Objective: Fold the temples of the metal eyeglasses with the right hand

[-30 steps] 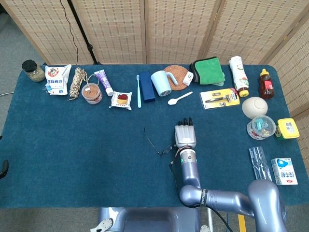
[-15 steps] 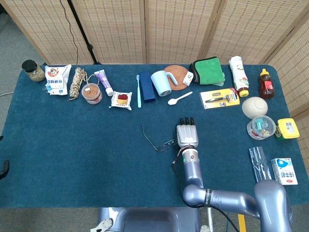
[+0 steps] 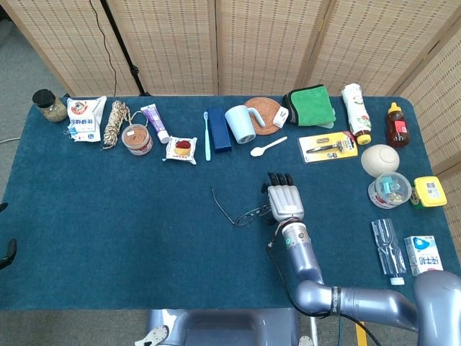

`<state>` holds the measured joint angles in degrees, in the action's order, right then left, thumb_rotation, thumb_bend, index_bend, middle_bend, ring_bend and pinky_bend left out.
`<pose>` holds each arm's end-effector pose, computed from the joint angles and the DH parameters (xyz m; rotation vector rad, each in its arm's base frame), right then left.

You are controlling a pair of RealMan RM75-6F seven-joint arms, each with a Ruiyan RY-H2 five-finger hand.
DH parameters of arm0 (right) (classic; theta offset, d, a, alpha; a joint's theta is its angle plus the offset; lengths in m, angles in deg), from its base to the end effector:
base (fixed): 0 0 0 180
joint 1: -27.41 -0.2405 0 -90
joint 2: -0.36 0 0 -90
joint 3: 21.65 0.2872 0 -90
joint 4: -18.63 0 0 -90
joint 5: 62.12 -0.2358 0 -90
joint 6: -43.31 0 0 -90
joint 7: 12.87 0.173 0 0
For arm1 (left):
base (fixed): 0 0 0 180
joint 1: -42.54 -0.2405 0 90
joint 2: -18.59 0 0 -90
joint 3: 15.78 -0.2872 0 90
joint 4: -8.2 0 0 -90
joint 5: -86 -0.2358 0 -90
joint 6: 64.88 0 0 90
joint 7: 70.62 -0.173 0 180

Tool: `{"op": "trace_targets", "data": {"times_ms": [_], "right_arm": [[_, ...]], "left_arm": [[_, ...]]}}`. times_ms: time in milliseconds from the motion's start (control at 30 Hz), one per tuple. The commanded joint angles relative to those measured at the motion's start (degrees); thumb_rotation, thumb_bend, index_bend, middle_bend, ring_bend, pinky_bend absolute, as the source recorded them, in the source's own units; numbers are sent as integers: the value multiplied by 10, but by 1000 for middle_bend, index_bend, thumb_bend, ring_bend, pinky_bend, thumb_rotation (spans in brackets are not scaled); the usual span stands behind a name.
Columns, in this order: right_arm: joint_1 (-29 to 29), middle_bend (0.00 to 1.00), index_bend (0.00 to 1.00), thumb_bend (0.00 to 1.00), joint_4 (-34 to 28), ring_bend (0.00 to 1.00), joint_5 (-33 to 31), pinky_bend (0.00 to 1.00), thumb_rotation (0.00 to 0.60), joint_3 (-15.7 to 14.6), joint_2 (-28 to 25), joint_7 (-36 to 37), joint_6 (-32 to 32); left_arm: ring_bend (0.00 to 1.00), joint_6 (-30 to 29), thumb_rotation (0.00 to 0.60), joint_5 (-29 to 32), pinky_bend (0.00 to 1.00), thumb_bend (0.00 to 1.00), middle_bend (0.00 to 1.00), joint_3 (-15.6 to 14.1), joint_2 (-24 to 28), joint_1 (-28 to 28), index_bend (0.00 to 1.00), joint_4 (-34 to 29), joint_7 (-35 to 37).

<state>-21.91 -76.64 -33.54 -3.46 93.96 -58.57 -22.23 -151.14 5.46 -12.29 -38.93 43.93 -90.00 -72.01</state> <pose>-0.1169 -0.3984 -0.0632 1.6645 -1.1501 0.7146 -0.3593 0.1939 0.1903 -1.2677 -0.9221 -0.8091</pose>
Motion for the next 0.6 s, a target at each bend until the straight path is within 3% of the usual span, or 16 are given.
{"op": "trace_targets", "data": {"times_ms": [33,600], "right_arm": [[1,40,284,141,-32,0,28,0,600,-3,-39,37,60],[-44,0,318,140,-30,0,101,0,600,-31,-109,119,227]], "left_arm": [[0,-1,562,2,0,455,0,0,2,-2,127,0,2],[0,-3,561,5,0,454,0,-2,10,-8,127,6,11]]}}
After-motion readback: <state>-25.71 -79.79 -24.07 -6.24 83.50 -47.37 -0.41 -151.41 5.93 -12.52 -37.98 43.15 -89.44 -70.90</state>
